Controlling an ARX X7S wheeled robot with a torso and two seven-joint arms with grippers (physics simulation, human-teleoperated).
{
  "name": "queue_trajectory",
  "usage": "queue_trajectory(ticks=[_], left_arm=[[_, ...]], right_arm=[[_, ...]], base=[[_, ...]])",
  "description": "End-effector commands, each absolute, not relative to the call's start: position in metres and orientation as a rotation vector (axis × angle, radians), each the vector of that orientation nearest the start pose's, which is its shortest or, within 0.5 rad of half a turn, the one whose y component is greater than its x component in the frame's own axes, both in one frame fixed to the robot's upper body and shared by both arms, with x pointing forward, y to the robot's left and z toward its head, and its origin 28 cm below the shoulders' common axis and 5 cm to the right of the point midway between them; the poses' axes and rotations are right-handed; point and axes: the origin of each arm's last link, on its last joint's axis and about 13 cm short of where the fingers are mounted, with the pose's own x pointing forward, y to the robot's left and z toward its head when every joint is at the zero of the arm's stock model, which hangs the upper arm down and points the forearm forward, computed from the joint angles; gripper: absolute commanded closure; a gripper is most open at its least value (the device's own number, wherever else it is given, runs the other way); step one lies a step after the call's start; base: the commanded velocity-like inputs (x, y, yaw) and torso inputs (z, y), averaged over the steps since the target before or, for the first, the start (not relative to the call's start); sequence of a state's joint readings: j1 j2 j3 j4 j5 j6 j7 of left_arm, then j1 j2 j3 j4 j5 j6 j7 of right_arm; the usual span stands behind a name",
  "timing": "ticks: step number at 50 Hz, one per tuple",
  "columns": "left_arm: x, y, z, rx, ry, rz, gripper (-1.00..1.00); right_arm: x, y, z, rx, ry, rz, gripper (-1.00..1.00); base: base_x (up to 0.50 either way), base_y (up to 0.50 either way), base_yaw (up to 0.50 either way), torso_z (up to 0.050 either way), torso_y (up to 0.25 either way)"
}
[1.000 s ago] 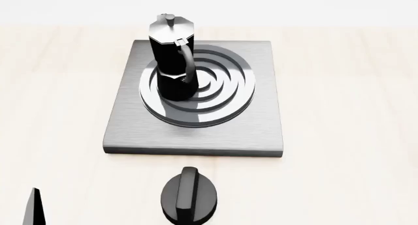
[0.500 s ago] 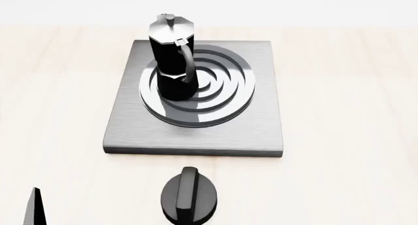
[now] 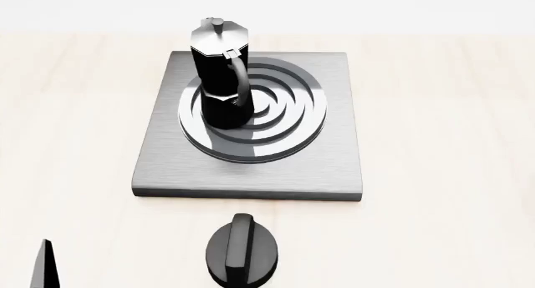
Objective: Put both moka pots on the stove.
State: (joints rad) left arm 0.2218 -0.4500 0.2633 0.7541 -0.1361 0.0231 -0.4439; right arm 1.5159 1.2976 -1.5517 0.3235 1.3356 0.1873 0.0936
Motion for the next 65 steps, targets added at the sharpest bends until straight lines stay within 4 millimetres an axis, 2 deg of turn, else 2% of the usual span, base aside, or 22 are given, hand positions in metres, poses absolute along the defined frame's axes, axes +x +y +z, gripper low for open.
queue_trajectory(ticks=[1,16,27,42,55,65], left_arm=[[0.141,0.210,0.122,0.037,-0.466,-0.037,-1.00],[0.139,0.210,0.124,0.037,-0.468,-0.035,-1.00],[0.141,0.210,0.122,0.038,-0.464,-0.036,-1.00],[0.141,0.211,0.120,0.038,-0.464,-0.032,-1.00],[0.142,0.210,0.119,0.041,-0.459,-0.034,-1.00],[0.142,0.210,0.119,0.043,-0.459,-0.036,-1.00]], right_arm=[[0.274,-0.357,0.228,-0.238,0.276,-0.188,-1.00],[0.295,-0.365,0.208,-0.223,0.288,-0.234,-1.00],[0.312,-0.361,0.199,-0.225,0.265,-0.267,-1.00],[0.330,-0.355,0.169,-0.198,0.269,-0.277,-1.00],[0.329,-0.359,0.148,-0.171,0.285,-0.299,-1.00],[0.324,-0.362,0.142,-0.161,0.295,-0.321,-1.00]], base=[[0.00,0.00,0.00,0.000,0.000],[0.00,0.00,0.00,0.000,0.000],[0.00,0.00,0.00,0.000,0.000],[0.00,0.00,0.00,0.000,0.000],[0.00,0.00,0.00,0.000,0.000],[0.00,0.00,0.00,0.000,0.000]])
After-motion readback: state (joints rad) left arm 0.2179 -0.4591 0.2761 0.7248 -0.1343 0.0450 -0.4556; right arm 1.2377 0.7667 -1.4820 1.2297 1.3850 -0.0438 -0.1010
